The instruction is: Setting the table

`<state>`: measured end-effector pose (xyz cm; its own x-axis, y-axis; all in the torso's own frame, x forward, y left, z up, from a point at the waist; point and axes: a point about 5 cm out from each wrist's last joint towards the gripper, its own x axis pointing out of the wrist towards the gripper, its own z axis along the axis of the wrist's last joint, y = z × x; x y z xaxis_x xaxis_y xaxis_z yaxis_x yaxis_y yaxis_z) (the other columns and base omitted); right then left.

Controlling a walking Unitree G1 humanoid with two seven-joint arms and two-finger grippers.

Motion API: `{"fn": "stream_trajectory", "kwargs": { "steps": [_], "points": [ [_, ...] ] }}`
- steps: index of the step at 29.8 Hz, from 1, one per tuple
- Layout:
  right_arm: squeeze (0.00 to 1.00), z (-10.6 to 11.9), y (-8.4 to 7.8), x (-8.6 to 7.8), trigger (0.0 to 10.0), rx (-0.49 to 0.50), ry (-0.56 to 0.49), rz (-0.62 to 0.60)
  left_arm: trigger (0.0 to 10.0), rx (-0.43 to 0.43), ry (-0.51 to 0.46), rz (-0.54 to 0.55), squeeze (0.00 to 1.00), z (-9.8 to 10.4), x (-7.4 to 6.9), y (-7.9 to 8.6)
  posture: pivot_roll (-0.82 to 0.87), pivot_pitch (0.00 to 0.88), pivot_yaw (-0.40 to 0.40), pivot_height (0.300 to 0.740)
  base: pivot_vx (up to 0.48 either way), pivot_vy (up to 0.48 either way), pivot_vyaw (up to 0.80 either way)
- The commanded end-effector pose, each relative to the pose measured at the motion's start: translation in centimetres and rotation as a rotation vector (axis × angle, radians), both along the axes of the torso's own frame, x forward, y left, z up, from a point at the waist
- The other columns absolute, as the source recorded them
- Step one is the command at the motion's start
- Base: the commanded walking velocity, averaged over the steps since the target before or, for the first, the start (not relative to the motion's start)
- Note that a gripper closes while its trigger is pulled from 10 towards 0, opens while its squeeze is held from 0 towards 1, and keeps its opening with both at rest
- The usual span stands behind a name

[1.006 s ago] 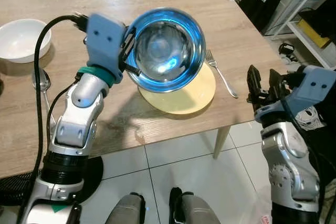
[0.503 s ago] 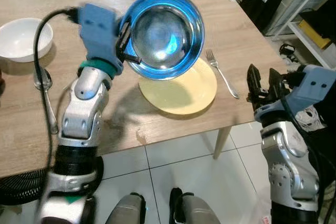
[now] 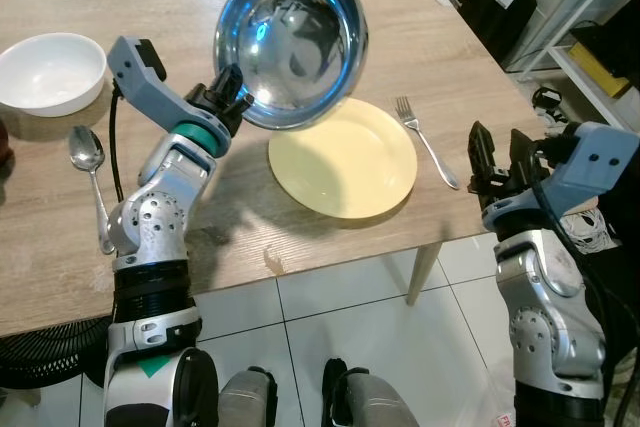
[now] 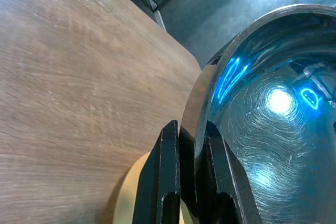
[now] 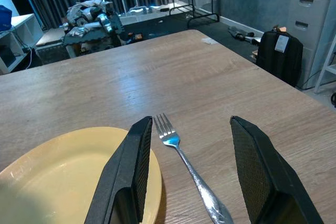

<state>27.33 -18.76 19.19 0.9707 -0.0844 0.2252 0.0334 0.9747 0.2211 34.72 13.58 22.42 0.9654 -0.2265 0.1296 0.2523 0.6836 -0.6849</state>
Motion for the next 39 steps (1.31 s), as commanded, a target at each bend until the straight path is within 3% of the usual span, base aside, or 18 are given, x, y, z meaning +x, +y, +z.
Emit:
{"fn": "stream_trajectory", "kwargs": {
  "steps": [1, 7, 10, 13, 27, 28, 29, 31, 35, 39],
  "points": [
    [0.0, -0.3, -0.4, -0.1, 10.0, -0.003, 0.008, -0.012, 10.0, 0.036, 0.007, -0.026, 0.0, -0.4, -0.1, -0.5, 0.13, 0.07, -0.029, 0.74, 0.0, 0.0, 0.0],
    [0.0, -0.4, -0.5, -0.2, 10.0, -0.002, 0.011, -0.017, 10.0, 0.052, 0.055, -0.081, 0.0, -0.1, -0.3, -0.2, 0.12, 0.076, -0.027, 0.74, 0.0, 0.0, 0.0],
    [0.0, -0.4, -0.5, -0.3, 10.0, 0.004, 0.012, -0.023, 10.0, 0.172, 0.017, -0.073, 0.0, 0.1, -0.3, -0.1, 0.12, 0.08, -0.024, 0.74, 0.0, 0.0, 0.0],
    [0.0, -0.5, -0.6, -0.3, 10.0, 0.012, 0.013, -0.026, 10.0, 0.182, 0.006, -0.077, 0.0, 0.2, -0.3, -0.1, 0.12, 0.08, -0.024, 0.74, 0.0, 0.0, 0.0],
    [0.0, -0.6, -1.5, -0.5, 10.0, 0.205, -0.011, -0.068, 10.0, 0.107, -0.011, -0.148, 0.0, 0.7, -0.6, -0.7, 0.12, 0.081, -0.019, 0.74, 0.0, 0.0, 0.0],
    [0.0, -0.6, -1.8, -0.5, 10.0, 0.289, -0.023, -0.078, 10.0, 0.081, -0.007, -0.155, 0.0, 0.8, -0.6, -0.7, 0.12, 0.081, -0.018, 0.74, 0.0, 0.0, 0.0],
    [0.0, -0.6, -1.8, -0.5, 10.0, 0.289, -0.023, -0.078, 10.0, 0.081, -0.007, -0.155, 0.0, 0.8, -0.6, -0.7, 0.12, 0.081, -0.018, 0.74, 0.0, 0.0, 0.0],
    [0.0, -0.9, -2.3, -0.8, 10.0, 0.413, -0.04, -0.086, 10.0, 0.044, -0.003, -0.164, 0.0, 0.8, -0.6, -0.7, 0.12, 0.081, -0.017, 0.74, 0.0, 0.0, 0.0],
    [0.0, -1.1, -2.4, -0.9, 10.0, 0.44, -0.044, -0.079, 10.0, 0.04, 0.0, -0.165, 0.0, 0.8, -0.5, -0.7, 0.12, 0.081, -0.016, 0.74, 0.0, 0.0, 0.0],
    [0.0, -1.1, -1.8, -1.1, 10.0, 0.355, -0.042, -0.015, 10.0, 0.058, 0.003, -0.159, 0.0, 0.7, -0.5, -0.7, 0.12, 0.08, -0.012, 0.74, 0.0, 0.0, 0.0]
  ]
}}
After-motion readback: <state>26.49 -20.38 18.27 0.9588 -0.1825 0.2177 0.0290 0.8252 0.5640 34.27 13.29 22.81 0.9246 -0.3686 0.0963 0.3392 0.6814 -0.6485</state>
